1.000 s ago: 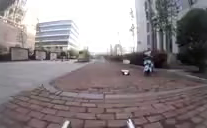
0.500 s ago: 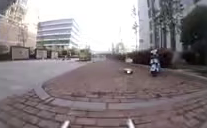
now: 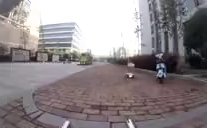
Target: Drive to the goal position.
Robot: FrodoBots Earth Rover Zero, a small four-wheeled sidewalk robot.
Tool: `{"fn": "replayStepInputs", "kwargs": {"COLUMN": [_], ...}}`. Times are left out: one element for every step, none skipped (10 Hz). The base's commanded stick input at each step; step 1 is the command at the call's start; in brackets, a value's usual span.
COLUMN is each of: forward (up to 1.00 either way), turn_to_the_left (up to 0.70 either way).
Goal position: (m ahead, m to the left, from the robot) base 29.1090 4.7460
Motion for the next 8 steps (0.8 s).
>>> {"fn": "replayStepInputs", "kwargs": {"forward": [0.70,0.70,0.70,0.70,0.70,0.70,0.70,0.70], "turn_to_the_left": [-0.12,-0.12,-0.13,-0.13,-0.13,-0.13,-0.13,-0.13]}}
